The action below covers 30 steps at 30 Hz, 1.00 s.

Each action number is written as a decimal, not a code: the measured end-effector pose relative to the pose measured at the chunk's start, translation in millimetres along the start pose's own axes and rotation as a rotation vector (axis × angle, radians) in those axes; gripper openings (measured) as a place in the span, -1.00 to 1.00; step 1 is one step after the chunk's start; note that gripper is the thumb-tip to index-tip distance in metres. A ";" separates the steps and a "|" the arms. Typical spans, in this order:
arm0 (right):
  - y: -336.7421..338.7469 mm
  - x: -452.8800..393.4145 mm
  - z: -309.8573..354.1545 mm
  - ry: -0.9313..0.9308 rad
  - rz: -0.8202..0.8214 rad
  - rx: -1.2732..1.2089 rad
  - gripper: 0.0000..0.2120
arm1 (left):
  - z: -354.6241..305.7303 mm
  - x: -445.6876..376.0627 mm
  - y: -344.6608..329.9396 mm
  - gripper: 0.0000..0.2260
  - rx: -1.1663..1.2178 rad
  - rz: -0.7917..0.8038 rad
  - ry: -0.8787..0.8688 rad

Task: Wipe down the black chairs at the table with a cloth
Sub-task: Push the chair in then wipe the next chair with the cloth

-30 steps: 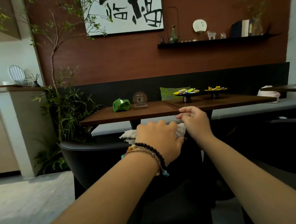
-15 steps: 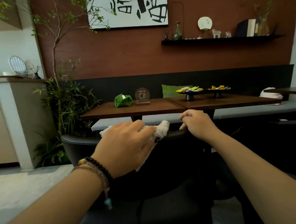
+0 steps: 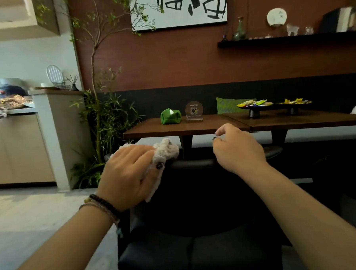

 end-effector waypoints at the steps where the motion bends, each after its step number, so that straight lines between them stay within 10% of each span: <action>1: 0.5 0.3 7.5 0.029 0.013 0.002 -0.81 | 7.3 1.7 0.0 -0.63 0.030 0.000 0.039; 7: -37.3 12.8 77.1 0.388 0.049 0.061 -0.84 | 29.7 7.1 -11.1 -0.62 0.194 -0.008 0.083; 23: -58.4 18.0 87.2 0.558 -0.199 0.350 -0.57 | 108.1 33.9 -48.2 -0.72 0.635 -0.494 1.120; 27: -59.5 19.2 88.6 0.548 -0.198 0.322 -0.55 | 143.6 62.6 -68.2 -0.68 0.544 -0.157 1.606; 30: -59.6 18.7 88.6 0.566 -0.232 0.317 -0.55 | 138.0 85.7 -80.8 -0.70 0.552 -0.146 1.629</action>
Point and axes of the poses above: each hand's wrist, its own x-axis away from the middle knuckle, its own y-axis out of the back of the hand, z = x × y, the point moved 2 cm from there along -x, towards the middle knuckle, and after that the axes turned 14 degrees about y, right-handed, at the moved point
